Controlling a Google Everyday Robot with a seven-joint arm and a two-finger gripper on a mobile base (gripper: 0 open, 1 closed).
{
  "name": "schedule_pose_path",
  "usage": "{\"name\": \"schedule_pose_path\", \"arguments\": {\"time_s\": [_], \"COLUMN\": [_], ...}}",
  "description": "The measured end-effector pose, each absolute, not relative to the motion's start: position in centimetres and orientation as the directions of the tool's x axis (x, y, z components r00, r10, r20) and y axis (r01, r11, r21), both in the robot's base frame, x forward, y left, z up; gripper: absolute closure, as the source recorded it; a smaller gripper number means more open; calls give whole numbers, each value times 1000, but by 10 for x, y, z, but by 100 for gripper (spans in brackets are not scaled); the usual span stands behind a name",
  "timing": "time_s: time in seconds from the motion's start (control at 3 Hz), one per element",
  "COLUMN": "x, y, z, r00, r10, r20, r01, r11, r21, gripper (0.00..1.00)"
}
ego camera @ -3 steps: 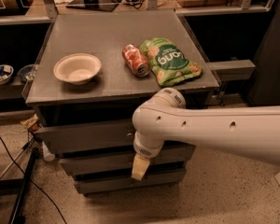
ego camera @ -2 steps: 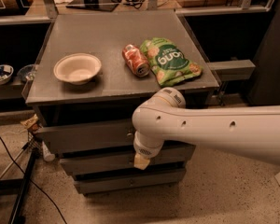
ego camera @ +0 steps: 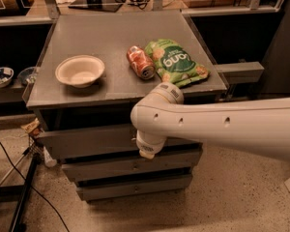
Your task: Close top drawer
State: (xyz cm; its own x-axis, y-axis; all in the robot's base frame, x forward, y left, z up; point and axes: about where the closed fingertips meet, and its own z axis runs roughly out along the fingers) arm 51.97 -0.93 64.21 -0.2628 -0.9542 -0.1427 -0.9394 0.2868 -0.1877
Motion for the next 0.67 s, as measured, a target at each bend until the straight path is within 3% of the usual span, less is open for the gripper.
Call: {"name": "schedule_pose_path", "arguments": {"time_s": [0.67], "x": [549], "y": [-15], "z": [644], "r00": [-280], "r10": [-956], "r20": [-92], "r01": [-927], "r11": [294], "r21": [-232], "gripper": [100]}}
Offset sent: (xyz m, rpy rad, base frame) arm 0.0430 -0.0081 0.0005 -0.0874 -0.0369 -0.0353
